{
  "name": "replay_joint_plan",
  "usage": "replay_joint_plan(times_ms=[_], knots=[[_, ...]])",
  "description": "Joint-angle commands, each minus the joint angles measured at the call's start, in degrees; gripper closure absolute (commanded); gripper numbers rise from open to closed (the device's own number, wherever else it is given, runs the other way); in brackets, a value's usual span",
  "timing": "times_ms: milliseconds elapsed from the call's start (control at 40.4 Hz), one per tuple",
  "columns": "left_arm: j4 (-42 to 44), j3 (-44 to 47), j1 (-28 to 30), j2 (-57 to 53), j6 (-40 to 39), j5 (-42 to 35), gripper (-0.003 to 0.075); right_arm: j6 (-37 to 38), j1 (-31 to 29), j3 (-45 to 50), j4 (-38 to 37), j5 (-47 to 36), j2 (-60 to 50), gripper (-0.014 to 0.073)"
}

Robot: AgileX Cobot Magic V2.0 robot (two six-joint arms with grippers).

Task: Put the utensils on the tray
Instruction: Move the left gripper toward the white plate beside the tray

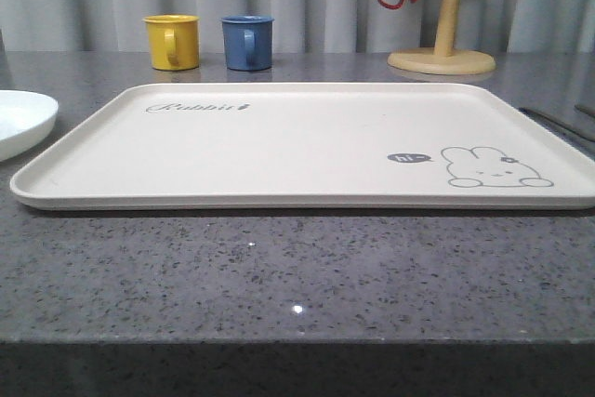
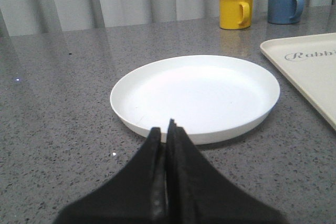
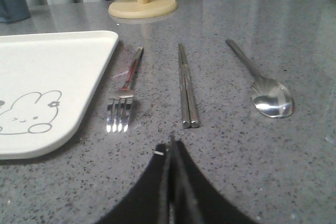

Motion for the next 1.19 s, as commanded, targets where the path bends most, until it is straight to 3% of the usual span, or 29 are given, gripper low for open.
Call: replay_joint_plan(times_ms=[0, 1163], knots=[[-0.2, -0.2, -0.1, -1.3, -0.4, -5.2, 0.0738, -0.3, -0.3, -0.1, -0.1, -4.7, -1.0, 0.0662], [-0.2, -0.2, -0.1, -1.3, -0.4, -6.9, 0.0738, -0.3, -0.3, -0.1, -0.1, -4.8, -1.0, 0.0662]])
